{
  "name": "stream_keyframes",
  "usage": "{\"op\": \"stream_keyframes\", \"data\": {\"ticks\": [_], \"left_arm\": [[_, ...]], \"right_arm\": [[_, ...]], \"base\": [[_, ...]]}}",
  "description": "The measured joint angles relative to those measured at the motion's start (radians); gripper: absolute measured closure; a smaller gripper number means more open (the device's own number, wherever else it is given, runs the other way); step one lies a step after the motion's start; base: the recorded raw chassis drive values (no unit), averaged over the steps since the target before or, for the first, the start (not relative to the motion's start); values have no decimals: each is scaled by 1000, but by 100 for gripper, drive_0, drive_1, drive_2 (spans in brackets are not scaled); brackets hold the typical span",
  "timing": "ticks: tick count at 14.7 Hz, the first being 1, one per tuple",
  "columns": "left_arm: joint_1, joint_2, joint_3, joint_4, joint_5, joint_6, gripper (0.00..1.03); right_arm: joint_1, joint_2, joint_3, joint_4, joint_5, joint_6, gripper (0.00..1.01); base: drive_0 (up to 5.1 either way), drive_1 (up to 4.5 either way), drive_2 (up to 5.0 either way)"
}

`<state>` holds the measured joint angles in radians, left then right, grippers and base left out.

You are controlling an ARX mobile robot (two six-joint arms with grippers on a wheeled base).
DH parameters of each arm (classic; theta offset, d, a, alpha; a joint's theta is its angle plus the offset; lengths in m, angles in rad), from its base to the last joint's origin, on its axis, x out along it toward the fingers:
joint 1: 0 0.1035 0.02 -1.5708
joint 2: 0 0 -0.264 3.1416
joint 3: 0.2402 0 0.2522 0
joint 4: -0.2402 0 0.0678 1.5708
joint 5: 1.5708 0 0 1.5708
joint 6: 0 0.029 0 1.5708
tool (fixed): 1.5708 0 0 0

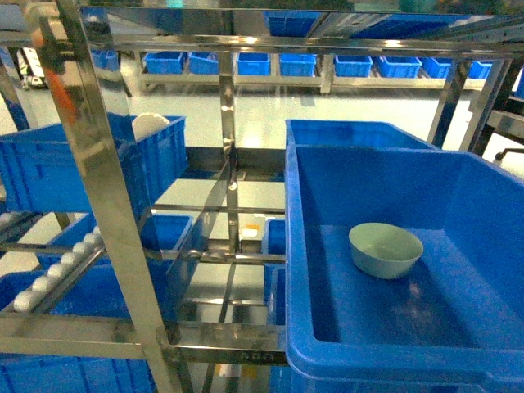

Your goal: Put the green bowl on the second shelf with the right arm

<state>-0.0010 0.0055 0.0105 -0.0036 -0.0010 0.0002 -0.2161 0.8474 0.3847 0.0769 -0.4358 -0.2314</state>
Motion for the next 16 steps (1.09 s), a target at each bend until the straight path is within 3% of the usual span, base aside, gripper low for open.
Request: {"op": "stream_keyframes", "data": {"ticks": [2,3,4,5,6,8,10,11,12,16], "left_arm": [[0,0,0,0,0,0,5],[0,0,0,0,0,0,5],[0,0,0,0,0,0,5],[0,0,0,0,-1,0,5],[0,0,0,-1,0,0,5],[0,0,0,0,0,0,5],[0,0,0,0,0,0,5],[0,0,0,0,0,0,5],[0,0,0,-1,0,0,5],[0,0,0,0,0,0,5]], "right_arm": [[-82,-178,-1,-145,-31,21,3],[-85,-181,0,-143,-34,26,3],[-63,-178,-43,-1,19,63,7],[-20,-224,-129,166,135,116,18],[18,-273,-205,278,208,168,31],[64,-339,-244,297,283,207,59],[102,-394,-284,267,317,216,84],[145,-422,-296,251,382,217,96],[212,-452,-308,241,422,220,99],[216,-542,-340,180,436,221,99]], "base": [[0,0,0],[0,0,0],[0,0,0],[0,0,0],[0,0,0],[0,0,0],[0,0,0],[0,0,0],[0,0,0],[0,0,0]]}}
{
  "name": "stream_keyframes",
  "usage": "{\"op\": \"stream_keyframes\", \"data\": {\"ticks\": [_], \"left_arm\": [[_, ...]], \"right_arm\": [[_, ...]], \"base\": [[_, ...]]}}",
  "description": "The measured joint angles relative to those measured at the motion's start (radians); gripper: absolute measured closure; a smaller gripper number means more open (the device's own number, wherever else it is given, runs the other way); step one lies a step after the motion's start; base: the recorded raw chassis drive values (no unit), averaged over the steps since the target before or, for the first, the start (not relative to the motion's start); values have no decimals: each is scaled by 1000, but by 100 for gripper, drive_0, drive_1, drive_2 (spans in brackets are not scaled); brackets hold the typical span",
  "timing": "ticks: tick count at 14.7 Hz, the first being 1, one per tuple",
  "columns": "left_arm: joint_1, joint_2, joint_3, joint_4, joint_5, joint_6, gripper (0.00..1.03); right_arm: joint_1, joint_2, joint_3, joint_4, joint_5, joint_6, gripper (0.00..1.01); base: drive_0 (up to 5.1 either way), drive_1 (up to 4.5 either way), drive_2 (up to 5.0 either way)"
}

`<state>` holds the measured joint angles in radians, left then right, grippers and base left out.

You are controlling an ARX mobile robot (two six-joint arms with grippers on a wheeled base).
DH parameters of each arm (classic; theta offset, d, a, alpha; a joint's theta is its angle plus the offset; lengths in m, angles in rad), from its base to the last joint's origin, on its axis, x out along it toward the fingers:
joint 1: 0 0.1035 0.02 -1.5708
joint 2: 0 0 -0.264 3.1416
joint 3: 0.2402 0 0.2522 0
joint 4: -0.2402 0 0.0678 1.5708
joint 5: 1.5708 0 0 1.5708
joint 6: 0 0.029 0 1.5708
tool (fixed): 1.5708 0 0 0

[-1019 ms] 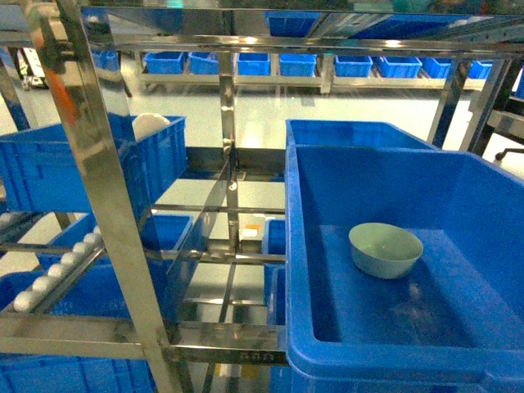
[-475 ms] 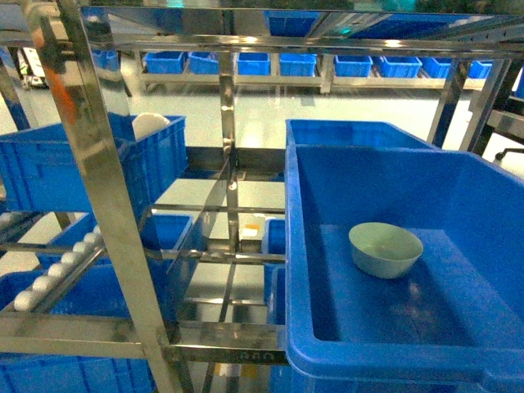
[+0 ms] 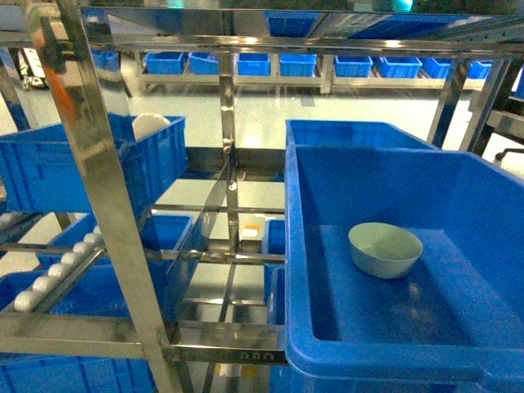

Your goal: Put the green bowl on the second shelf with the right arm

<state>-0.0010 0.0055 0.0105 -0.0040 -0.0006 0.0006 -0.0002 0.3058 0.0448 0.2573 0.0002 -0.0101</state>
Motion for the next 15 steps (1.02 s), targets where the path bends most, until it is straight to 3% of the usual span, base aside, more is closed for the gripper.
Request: {"op": "stream_keyframes", "data": {"ticks": [2,7,8,12,13,15], "left_arm": [[0,0,0,0,-1,0,5],[0,0,0,0,0,0,5],[0,0,0,0,0,0,5],[0,0,0,0,0,0,5],[0,0,0,1,-1,0,5],[0,0,0,0,0,0,5]], "right_arm": [[0,-42,-28,13,0,0,99],[0,-138,-32,-88,0,0,99],[0,-241,-31,-246,-1,0,99],[0,-301,-32,-259,0,0,99],[0,-301,-32,-262,0,0,93],[0,-301,-32,-262,0,0,66]], "base": [[0,0,0],[0,0,0],[0,0,0],[0,0,0],[0,0,0],[0,0,0]]}}
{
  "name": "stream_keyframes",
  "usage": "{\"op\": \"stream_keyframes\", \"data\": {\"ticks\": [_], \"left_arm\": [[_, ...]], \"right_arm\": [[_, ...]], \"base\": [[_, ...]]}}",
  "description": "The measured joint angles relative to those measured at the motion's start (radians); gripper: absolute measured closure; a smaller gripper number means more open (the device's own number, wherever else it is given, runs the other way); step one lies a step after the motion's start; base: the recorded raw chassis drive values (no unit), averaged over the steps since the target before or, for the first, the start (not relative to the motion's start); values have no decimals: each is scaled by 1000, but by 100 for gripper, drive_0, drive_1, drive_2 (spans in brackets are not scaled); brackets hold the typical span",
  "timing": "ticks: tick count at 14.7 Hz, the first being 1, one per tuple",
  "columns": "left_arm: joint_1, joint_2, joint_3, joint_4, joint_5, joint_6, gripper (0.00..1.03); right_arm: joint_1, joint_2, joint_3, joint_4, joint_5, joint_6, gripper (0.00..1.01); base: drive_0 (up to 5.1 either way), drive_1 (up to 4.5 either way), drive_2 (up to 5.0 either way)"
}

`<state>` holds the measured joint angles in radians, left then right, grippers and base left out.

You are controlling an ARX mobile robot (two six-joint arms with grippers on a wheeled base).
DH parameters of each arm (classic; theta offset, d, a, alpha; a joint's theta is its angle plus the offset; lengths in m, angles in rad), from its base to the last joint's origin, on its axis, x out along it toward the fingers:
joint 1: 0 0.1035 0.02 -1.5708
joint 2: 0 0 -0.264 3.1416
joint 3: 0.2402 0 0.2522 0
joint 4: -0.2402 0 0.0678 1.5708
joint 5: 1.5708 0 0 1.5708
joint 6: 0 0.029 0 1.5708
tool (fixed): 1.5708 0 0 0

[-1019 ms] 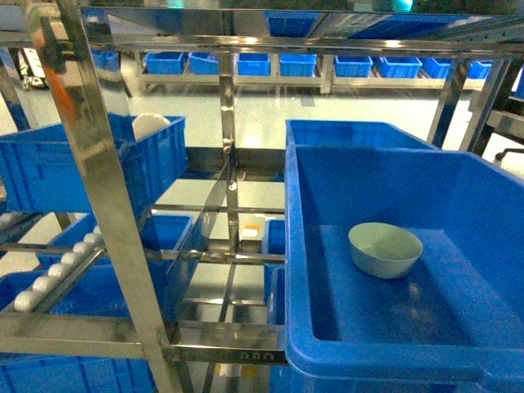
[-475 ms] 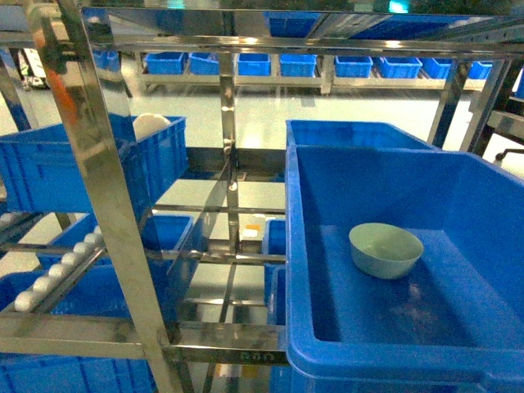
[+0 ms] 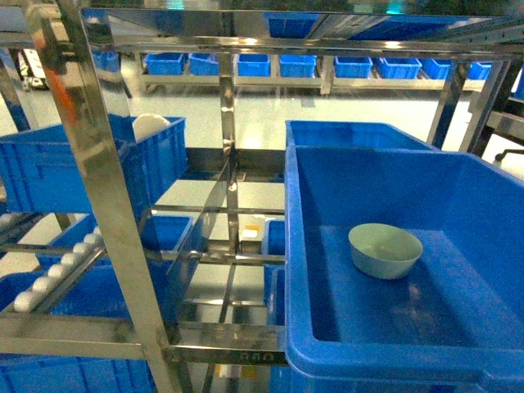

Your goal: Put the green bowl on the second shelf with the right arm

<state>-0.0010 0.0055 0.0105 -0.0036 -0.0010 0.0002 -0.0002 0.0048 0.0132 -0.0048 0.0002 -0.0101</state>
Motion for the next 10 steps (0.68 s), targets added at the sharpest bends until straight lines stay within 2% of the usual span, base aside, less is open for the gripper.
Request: {"op": "stream_keyframes", "data": {"ticks": [3,5,6,10], "left_arm": [[0,0,0,0,0,0,5],[0,0,0,0,0,0,5],[0,0,0,0,0,0,5],[0,0,0,0,0,0,5]], "right_arm": [[0,0,0,0,0,0,24],[0,0,0,0,0,1,1],[0,0,0,0,0,1,4],[0,0,0,0,0,1,3]], "base": [[0,0,0],[0,0,0],[0,0,0],[0,0,0]]}}
